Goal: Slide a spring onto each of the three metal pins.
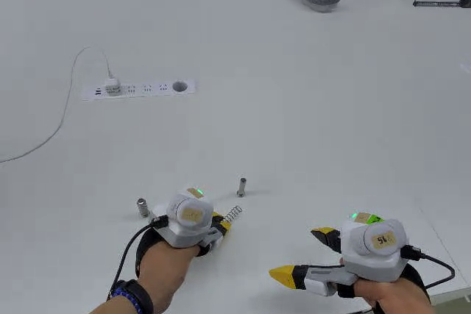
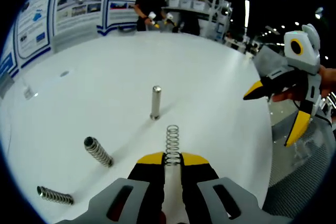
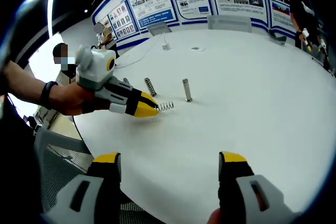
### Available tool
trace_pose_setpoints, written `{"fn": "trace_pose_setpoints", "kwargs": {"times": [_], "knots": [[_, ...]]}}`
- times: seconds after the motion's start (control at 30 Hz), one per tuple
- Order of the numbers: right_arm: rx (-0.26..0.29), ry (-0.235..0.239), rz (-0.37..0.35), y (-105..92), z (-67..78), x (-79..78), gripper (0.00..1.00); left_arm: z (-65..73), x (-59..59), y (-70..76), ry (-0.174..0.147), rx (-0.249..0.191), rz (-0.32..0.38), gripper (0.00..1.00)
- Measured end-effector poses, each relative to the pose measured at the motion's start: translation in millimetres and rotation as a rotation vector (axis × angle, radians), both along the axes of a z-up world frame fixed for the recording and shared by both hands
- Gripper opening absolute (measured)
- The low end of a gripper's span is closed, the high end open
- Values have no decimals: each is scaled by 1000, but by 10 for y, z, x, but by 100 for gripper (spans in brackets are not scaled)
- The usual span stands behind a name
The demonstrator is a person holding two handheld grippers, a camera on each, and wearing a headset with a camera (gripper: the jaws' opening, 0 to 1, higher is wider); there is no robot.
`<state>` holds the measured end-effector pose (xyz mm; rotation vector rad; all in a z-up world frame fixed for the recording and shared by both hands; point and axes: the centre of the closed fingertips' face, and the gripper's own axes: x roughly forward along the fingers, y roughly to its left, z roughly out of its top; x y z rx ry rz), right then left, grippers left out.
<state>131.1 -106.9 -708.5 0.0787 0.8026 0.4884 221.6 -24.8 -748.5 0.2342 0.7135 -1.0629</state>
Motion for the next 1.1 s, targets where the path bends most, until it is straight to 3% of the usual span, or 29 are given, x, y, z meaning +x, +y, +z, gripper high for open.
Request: {"fn": "trace_pose_setpoints", "kwargs": {"times": [0.37,0.57,0.87,1.1], "knots": [[16,1,19,86,7,44,76,121,-106,176,-6,-12,-45,11],[20,2,28,101,9,46,76,186,-201,296,-28,-3,-86,11],[66,4,54,216,43,58,70,319,-360,426,-52,-6,-133,11],[125,3,99,396,100,80,64,443,-502,414,-69,-19,-178,11]]}}
